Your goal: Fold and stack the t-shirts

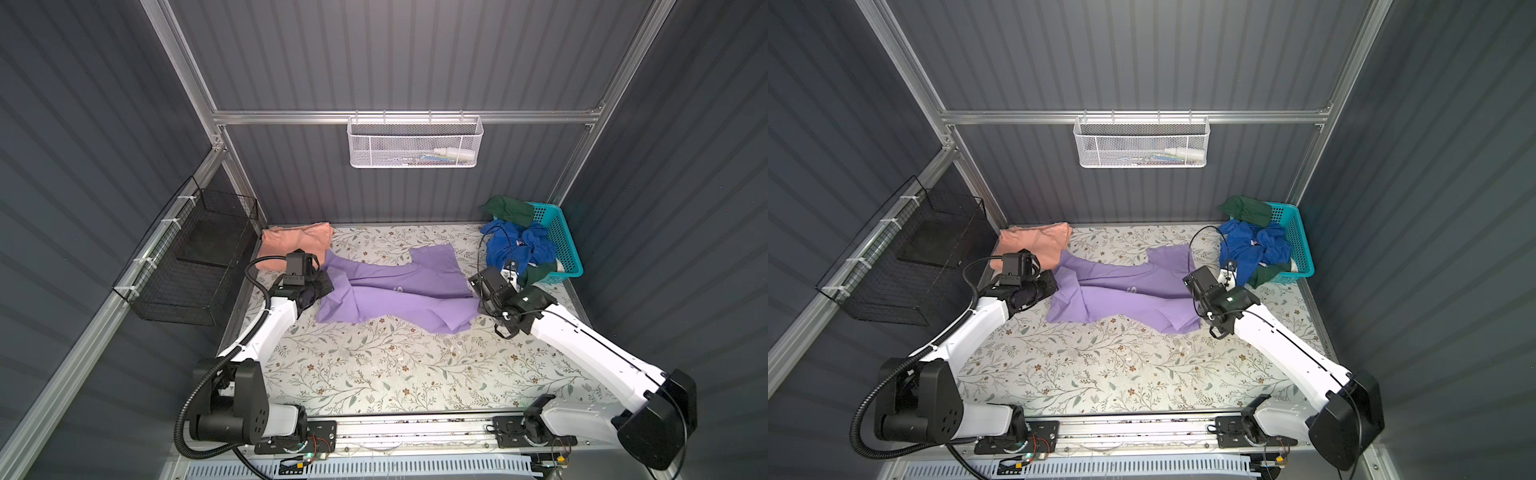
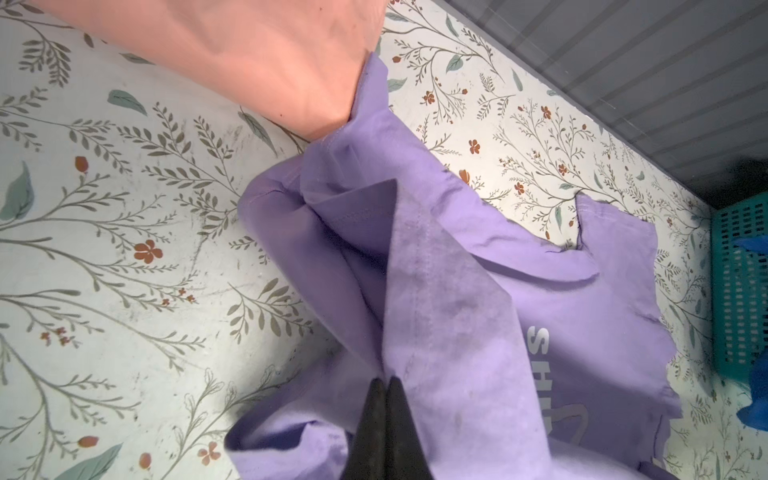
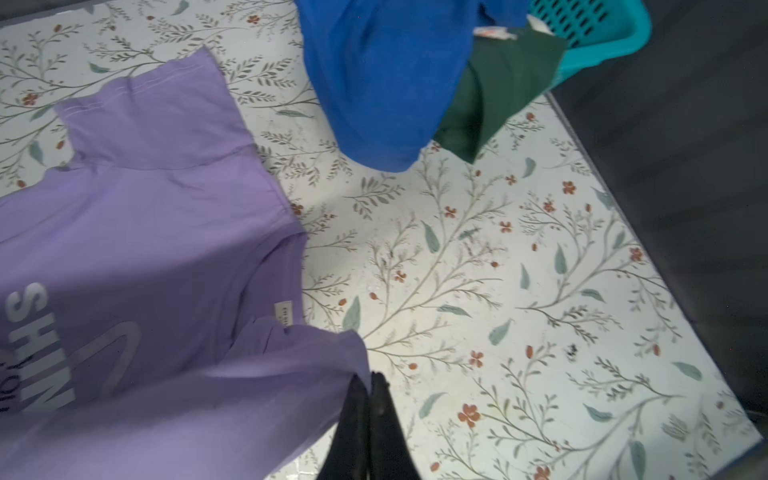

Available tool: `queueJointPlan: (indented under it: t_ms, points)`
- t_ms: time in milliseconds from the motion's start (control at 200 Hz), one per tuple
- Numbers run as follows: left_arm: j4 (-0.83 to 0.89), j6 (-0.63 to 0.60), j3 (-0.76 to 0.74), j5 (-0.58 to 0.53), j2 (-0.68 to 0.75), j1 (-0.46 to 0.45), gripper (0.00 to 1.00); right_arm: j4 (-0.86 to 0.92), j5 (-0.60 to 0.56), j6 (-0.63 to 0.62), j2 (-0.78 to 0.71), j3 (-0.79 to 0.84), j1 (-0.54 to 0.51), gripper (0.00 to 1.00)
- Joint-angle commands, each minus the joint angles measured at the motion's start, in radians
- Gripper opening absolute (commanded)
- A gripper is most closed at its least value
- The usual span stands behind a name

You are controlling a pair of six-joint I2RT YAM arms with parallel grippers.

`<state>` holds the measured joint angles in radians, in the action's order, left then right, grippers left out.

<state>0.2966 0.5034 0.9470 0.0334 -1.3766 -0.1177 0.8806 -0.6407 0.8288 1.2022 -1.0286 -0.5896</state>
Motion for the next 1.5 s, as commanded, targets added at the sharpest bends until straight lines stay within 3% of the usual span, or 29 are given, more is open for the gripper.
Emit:
queueJointPlan:
  t_ms: [0, 210, 320, 350, 455, 500, 645, 745, 895, 1031, 1341, 1496]
  points:
    - [0.055, -0.023, 0.000, -0.017, 0.005, 0.028, 0.00, 0.161, -0.085, 0.101, -0.064, 0.059, 0.004, 0.00]
    - [0.064, -0.023, -0.016, -0.039, 0.004, 0.038, 0.00, 0.234, -0.062, 0.176, -0.195, 0.136, 0.004, 0.00]
    - [0.049, -0.022, -0.020, 0.000, -0.018, 0.038, 0.00, 0.202, -0.022, 0.145, -0.205, 0.138, 0.005, 0.00]
    - [0.048, -0.022, -0.017, 0.019, -0.030, 0.038, 0.10, 0.184, -0.004, 0.133, -0.201, 0.136, 0.005, 0.00]
    - [0.021, -0.012, -0.025, 0.072, -0.057, 0.037, 0.28, 0.136, 0.034, 0.116, -0.171, 0.128, 0.004, 0.00]
    - [0.011, -0.005, -0.034, 0.090, -0.063, 0.038, 0.42, 0.116, 0.045, 0.106, -0.156, 0.125, 0.005, 0.00]
    - [0.040, -0.027, -0.032, 0.064, -0.057, 0.038, 0.44, 0.047, 0.072, 0.070, -0.118, 0.107, 0.004, 0.00]
    - [0.041, -0.003, -0.071, 0.077, 0.028, 0.029, 0.44, 0.033, 0.083, 0.048, -0.090, 0.080, 0.005, 0.00]
    - [0.084, 0.078, -0.160, -0.024, 0.194, -0.133, 0.47, 0.030, 0.089, 0.045, -0.034, 0.061, 0.006, 0.00]
    - [0.068, 0.181, -0.245, 0.018, 0.244, -0.234, 0.46, 0.002, 0.105, 0.046, -0.034, 0.074, 0.007, 0.00]
    - [0.035, 0.287, -0.325, -0.032, 0.192, -0.468, 0.46, -0.027, 0.130, 0.031, -0.006, 0.077, 0.007, 0.00]
    - [-0.023, 0.315, -0.331, -0.028, 0.097, -0.527, 0.45, -0.041, 0.137, 0.027, -0.010, 0.084, 0.008, 0.00]
